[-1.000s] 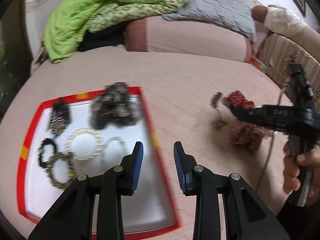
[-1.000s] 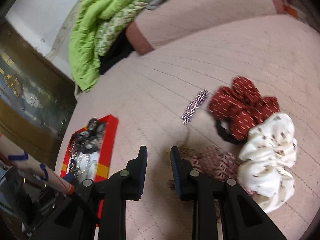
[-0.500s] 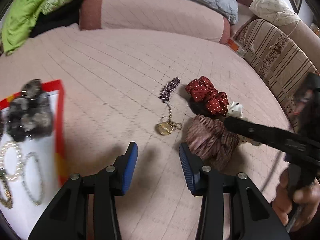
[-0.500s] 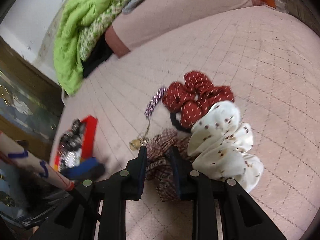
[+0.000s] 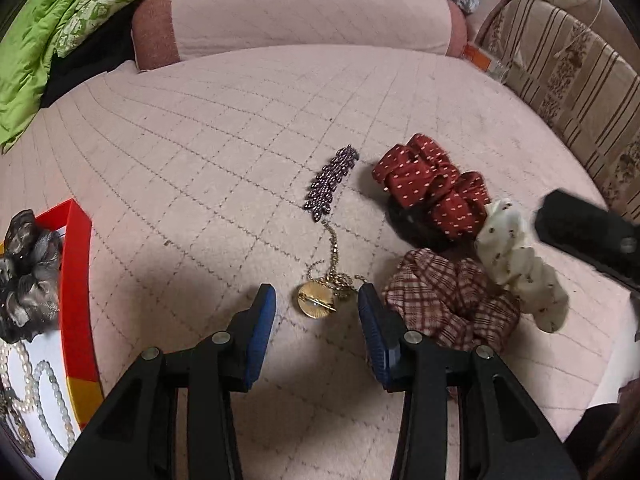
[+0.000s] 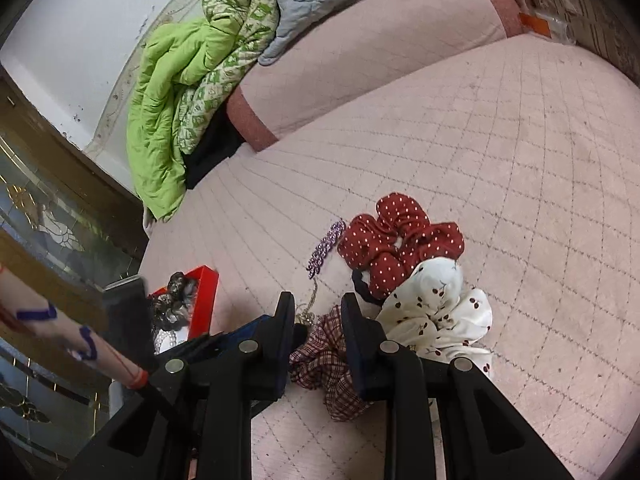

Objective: Organize jewelry
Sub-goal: 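Grasp the gold round pendant by its chain with the left gripper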

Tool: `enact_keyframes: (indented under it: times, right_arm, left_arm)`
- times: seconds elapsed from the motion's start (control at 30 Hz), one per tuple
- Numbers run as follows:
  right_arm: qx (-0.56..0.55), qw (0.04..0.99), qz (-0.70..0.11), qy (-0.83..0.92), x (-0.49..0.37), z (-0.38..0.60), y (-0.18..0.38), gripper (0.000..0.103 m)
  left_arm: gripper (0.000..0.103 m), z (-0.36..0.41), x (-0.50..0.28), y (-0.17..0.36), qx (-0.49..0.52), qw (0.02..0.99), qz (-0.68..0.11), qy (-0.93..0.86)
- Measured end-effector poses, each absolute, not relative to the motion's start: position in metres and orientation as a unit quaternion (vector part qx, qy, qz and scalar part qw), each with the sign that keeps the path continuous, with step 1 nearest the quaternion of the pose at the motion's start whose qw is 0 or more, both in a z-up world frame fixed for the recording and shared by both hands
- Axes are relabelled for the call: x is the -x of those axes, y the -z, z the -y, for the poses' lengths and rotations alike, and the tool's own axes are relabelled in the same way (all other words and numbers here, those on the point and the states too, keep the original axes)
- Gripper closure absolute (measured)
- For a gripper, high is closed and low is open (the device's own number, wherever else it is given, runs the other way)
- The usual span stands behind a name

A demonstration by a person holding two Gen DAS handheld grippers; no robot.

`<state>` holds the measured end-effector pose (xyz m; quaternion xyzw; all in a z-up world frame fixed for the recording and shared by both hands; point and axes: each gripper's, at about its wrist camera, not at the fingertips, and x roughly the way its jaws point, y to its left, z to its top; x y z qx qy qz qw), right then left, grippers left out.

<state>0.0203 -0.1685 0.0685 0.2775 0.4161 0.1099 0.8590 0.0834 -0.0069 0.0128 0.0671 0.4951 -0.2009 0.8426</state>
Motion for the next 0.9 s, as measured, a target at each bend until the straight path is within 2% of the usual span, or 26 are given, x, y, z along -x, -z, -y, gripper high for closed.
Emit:
enact_keyframes:
  times: [0.13, 0.2, 0.27, 0.3, 0.53, 0.9]
  right_arm:
    - [-0.281, 0.86, -0.412, -0.108, -0.019, 0.174, -0.071, 0.077]
    - [-0.283, 0.86, -0.411, -0.11, -0.02, 0.175, -0.072, 0.077]
    - [-0.282, 0.86, -0.41, -0.109, -0.02, 0.175, -0.072, 0.077]
    - [-0.283, 0.86, -0.41, -0.111, -0.02, 0.175, -0.072, 0.077]
    - [-0.286, 0.861, -0.406, -0.108, -0.019, 0.178, -0.074, 0.077]
    - [-0.297, 0.862, -0.401, -0.089, -0.02, 0.188, -0.073, 0.077]
  left_arm:
    - [0.062, 0.012, -0.084, -0.01, -0.074, 0.85, -0.485, 0.192]
    - [0.07, 0.015, -0.081, -0.009, -0.077, 0.857, -0.475, 0.185]
    - [0.084, 0.017, -0.077, -0.009, -0.078, 0.861, -0.469, 0.181]
    - [0.085, 0.017, -0.075, -0.009, -0.076, 0.862, -0.467, 0.179]
    - [0.086, 0.025, -0.056, -0.018, -0.059, 0.869, -0.453, 0.189]
    - [0.086, 0.016, -0.031, -0.099, -0.029, 0.894, -0.393, 0.214]
